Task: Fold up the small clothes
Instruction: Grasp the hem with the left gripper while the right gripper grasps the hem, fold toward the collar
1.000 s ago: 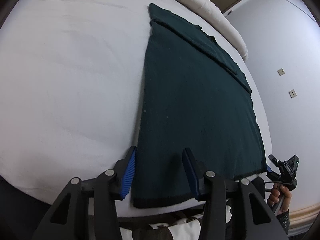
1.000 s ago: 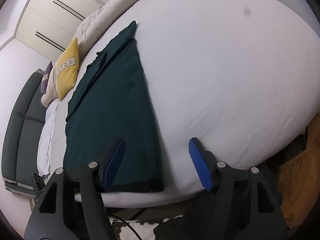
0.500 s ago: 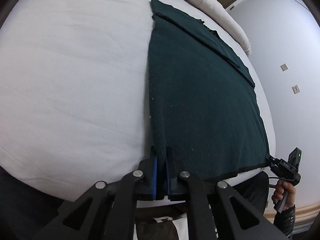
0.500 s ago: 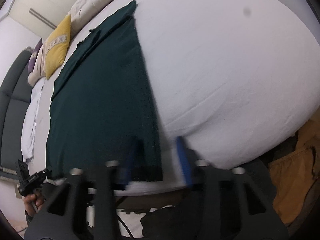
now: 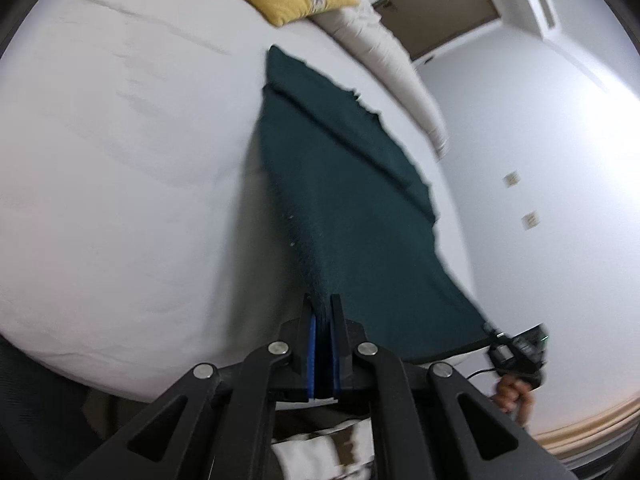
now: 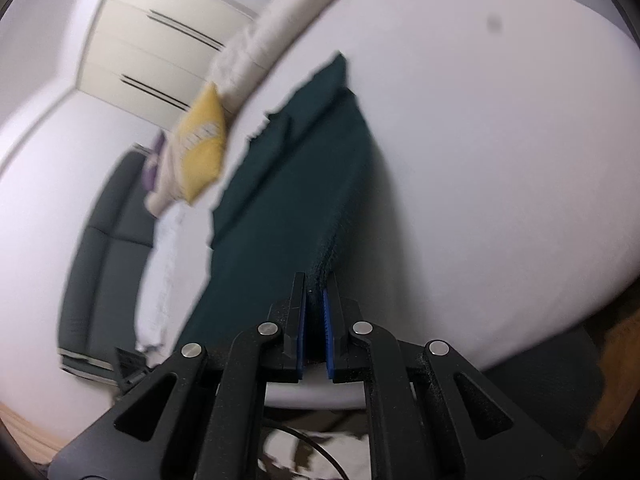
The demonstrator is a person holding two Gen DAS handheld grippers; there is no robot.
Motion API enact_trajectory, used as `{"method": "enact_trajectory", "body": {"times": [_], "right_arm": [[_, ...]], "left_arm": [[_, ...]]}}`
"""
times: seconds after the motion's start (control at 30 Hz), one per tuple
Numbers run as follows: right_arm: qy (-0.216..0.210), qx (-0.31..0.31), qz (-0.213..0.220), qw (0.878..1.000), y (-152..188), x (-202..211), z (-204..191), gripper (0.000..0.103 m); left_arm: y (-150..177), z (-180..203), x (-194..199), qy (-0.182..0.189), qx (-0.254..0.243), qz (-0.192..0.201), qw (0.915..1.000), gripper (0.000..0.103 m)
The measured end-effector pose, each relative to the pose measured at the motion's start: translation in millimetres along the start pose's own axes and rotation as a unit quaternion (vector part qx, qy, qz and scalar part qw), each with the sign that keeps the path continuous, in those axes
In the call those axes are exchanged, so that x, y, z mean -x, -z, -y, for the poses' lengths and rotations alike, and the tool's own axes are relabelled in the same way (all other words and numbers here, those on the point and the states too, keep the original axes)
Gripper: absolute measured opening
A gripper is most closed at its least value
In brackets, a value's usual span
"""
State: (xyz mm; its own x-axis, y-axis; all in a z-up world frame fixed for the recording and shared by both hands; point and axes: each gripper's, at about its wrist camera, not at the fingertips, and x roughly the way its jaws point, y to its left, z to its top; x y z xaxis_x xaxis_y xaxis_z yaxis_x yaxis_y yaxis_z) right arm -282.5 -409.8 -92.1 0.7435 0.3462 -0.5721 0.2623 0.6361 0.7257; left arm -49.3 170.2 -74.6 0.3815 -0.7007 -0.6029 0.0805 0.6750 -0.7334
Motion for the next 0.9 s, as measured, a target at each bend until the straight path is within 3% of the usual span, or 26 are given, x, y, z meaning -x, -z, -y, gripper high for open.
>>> {"method": "enact_trajectory", "body": {"times": [0.07, 0.13, 0.2, 0.33, 0.53, 0.9], "right_arm": [[-0.001, 0.0, 0.002, 1.0, -8.6, -3.0, -3.9, 0.006], [0.012, -0.005, -0.006, 1.0, -17.1, -10.7, -4.9, 0.006], [-0.001, -0.003, 0.002, 1.0, -23.2, -11.7, -8.8, 0.006], [0.007, -0.009, 0.003, 1.0, -32.8, -20.7, -5.9, 0.006], [-0.035, -0.025, 0.033, 0.998, -56.5, -24.2, -9.3, 0.006], [-0.039, -0.011, 0.073, 0.996, -144.4, -71.1, -56.9, 0.006]], "left_arm": [[-6.4, -0.4, 1.7, 0.031, 0.018, 0.009, 0.9993, 0.006], [-10.9, -1.9, 0.4, 0.038, 0.028, 0.012, 0.9988, 0.006], [-15.1, -6.5, -0.7, 0.05, 0.045, 0.014, 0.9977, 0.006], [-22.1, -11.5, -4.1, 0.045, 0.063, 0.021, 0.9968, 0.006], [-46.1, -6.0, -6.5, 0.057, 0.068, 0.036, 0.9954, 0.006], [-147.2, 26.6, -32.7, 0.069, 0.043, 0.092, 0.9924, 0.006]]}}
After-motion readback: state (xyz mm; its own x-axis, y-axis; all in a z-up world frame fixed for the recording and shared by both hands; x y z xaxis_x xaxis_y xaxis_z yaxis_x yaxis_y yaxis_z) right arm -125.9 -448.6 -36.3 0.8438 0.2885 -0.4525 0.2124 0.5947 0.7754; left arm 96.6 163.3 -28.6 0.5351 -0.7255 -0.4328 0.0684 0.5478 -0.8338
